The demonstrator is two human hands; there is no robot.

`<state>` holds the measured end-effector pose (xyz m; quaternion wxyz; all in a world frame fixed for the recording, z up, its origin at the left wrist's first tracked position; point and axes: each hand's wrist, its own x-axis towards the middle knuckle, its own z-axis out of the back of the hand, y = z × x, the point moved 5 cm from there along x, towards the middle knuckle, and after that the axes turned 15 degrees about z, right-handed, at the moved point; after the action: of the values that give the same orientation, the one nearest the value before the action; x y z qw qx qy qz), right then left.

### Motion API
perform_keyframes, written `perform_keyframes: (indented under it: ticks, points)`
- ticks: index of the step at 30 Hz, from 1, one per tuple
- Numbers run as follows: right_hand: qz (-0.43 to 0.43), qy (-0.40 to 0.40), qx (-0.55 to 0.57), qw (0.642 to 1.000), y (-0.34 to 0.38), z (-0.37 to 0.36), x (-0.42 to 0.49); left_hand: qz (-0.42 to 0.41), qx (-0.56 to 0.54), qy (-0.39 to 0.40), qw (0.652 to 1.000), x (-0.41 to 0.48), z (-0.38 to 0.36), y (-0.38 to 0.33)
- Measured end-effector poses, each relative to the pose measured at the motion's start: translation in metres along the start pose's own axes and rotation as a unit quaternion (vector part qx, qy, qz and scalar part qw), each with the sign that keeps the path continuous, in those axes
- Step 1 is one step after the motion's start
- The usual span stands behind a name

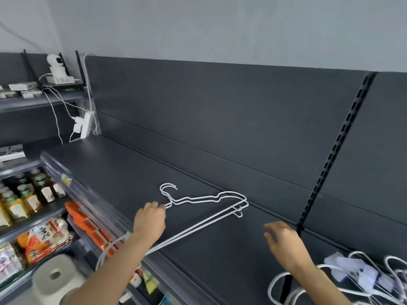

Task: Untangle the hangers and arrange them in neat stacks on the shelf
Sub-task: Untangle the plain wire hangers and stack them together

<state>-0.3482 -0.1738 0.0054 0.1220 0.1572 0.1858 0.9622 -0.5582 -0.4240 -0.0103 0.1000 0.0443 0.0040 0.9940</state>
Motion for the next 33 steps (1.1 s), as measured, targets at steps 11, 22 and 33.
perform_keyframes:
  ticks: [11,22,33]
  points:
    - [-0.054,0.009,-0.126,0.991,-0.034,0.053,-0.078,-0.234,-0.109,0.029,0.966,-0.09,0.034,-0.147]
    - [-0.197,-0.078,-0.161,0.964,-0.124,0.153,-0.248,-0.415,-0.178,0.061,0.89,-0.25,0.081,-0.291]
    - [-0.265,-0.109,-0.166,0.944,-0.238,0.252,-0.442,-0.469,-0.203,0.102,0.854,-0.445,0.093,-0.439]
